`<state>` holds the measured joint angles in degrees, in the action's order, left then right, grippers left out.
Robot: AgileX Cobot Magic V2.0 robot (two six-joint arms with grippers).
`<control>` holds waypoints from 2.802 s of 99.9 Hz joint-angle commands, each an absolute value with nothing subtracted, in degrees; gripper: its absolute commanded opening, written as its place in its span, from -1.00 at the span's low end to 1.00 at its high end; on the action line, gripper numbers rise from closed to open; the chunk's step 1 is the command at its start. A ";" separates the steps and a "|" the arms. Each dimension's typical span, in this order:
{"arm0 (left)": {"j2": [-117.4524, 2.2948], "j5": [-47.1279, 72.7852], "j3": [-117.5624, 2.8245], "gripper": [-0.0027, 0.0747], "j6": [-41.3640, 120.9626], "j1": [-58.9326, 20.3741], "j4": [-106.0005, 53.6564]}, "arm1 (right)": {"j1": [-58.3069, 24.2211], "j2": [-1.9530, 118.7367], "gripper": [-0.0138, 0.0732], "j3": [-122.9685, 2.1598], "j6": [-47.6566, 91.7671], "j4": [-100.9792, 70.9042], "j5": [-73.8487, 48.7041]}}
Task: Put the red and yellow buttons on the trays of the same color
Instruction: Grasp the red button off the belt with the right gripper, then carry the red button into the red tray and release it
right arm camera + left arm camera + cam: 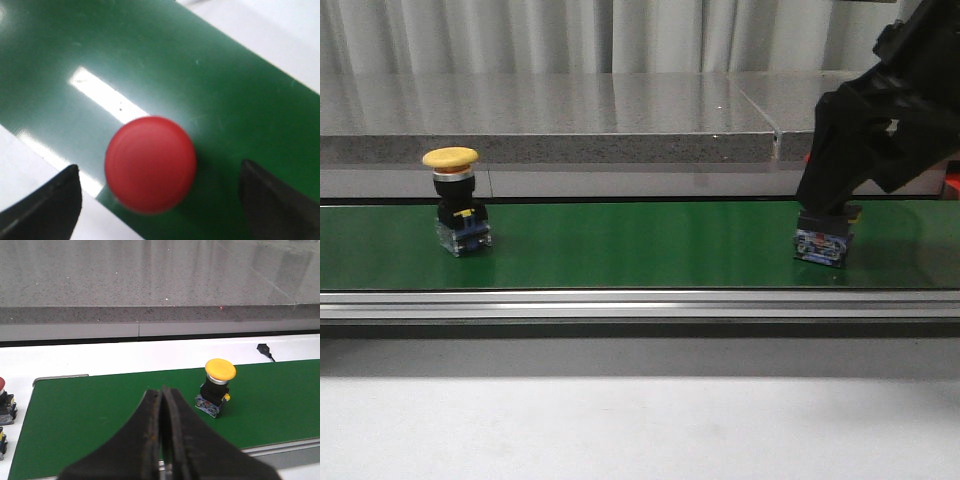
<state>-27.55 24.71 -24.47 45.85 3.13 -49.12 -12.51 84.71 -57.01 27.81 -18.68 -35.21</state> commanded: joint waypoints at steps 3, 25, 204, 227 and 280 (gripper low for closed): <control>-27.65 21.82 -26.01 -0.98 45.70 2.71 -51.17 | -12.56 85.37 0.73 -61.05 28.60 -18.12 -33.31; -27.65 21.82 -26.01 -0.98 45.70 2.71 -51.17 | -12.56 86.81 0.06 -62.25 27.88 -18.07 -37.70; -27.65 21.82 -26.01 -0.98 45.70 2.71 -51.17 | 23.72 127.50 -0.56 -123.10 18.92 -12.56 -53.84; -27.65 21.82 -26.01 -0.98 45.70 2.71 -51.17 | 23.72 129.59 -0.56 -123.17 18.92 -12.16 -54.00; -27.65 21.82 -26.01 -0.98 45.70 2.71 -51.17 | 23.72 129.84 -0.56 -123.17 18.92 -12.10 -54.08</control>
<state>-27.55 24.71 -24.47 45.85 3.13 -49.24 23.36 133.67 -121.18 18.56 -11.84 -56.07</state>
